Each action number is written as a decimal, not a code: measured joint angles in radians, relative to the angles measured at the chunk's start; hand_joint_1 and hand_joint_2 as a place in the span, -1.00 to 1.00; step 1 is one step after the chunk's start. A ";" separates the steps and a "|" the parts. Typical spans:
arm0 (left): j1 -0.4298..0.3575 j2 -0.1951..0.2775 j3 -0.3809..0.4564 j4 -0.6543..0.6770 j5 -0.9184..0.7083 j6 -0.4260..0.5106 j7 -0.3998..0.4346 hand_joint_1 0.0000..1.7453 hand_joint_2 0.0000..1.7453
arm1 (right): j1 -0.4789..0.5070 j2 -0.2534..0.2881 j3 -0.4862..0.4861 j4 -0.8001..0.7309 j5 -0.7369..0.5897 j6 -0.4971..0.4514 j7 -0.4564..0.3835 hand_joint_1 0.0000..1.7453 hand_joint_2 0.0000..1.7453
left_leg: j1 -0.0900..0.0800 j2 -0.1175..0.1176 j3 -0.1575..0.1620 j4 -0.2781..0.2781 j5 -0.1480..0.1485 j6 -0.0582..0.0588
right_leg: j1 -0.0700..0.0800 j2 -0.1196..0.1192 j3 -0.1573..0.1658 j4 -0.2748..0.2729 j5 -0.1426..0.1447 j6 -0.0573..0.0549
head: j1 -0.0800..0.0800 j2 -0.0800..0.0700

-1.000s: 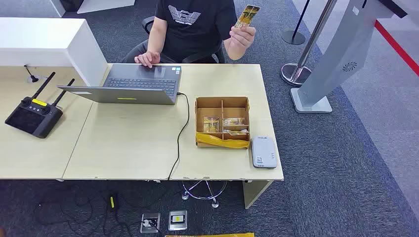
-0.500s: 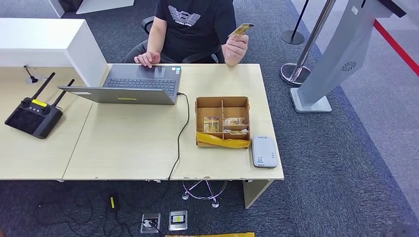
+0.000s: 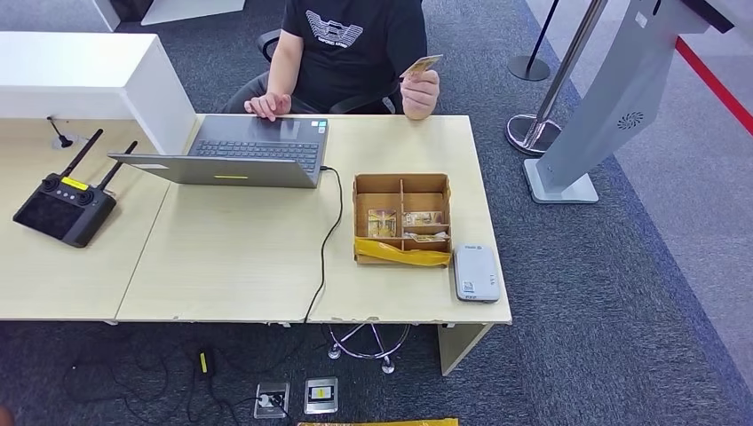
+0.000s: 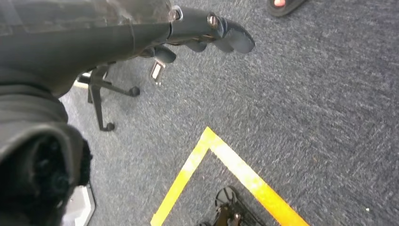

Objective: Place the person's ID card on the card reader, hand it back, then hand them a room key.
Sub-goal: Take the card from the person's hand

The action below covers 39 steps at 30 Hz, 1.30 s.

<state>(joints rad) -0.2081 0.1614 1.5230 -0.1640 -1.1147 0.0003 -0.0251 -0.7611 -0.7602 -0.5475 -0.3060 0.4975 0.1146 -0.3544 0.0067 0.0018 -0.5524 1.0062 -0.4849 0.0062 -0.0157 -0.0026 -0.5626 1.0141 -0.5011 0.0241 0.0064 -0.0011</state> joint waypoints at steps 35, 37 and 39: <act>0.003 0.080 -0.040 0.001 -0.110 -0.097 -0.041 -1.00 -1.00 | -0.009 0.435 1.209 -0.602 0.247 -0.426 0.153 -1.00 1.00 | 0.004 -0.007 -0.003 0.000 0.003 -0.003 | 0.004 -0.007 -0.002 0.001 -0.001 -0.002 | 0.000 0.000; 0.003 0.080 -0.040 0.001 -0.111 -0.095 -0.041 -1.00 -1.00 | -0.012 0.449 1.217 -0.586 0.258 -0.434 0.154 -1.00 1.00 | 0.004 -0.007 -0.003 0.000 0.003 -0.003 | 0.004 -0.007 -0.002 0.001 -0.001 -0.002 | 0.000 0.000; 0.003 0.080 -0.040 0.001 -0.112 -0.093 -0.041 -1.00 -1.00 | -0.013 0.459 1.224 -0.573 0.263 -0.439 0.155 -1.00 1.00 | 0.004 -0.007 -0.003 0.000 0.003 -0.003 | 0.004 -0.007 -0.002 0.001 -0.001 -0.002 | 0.000 0.000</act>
<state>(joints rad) -0.2047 0.2411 1.4828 -0.1627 -1.2265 -0.0930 -0.0665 -0.7740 -0.3011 0.6763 -0.8788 0.7602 -0.3241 -0.1990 0.0105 -0.0055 -0.5554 1.0059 -0.4824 0.0033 -0.0120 -0.0091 -0.5649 1.0150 -0.5025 0.0222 0.0069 -0.0011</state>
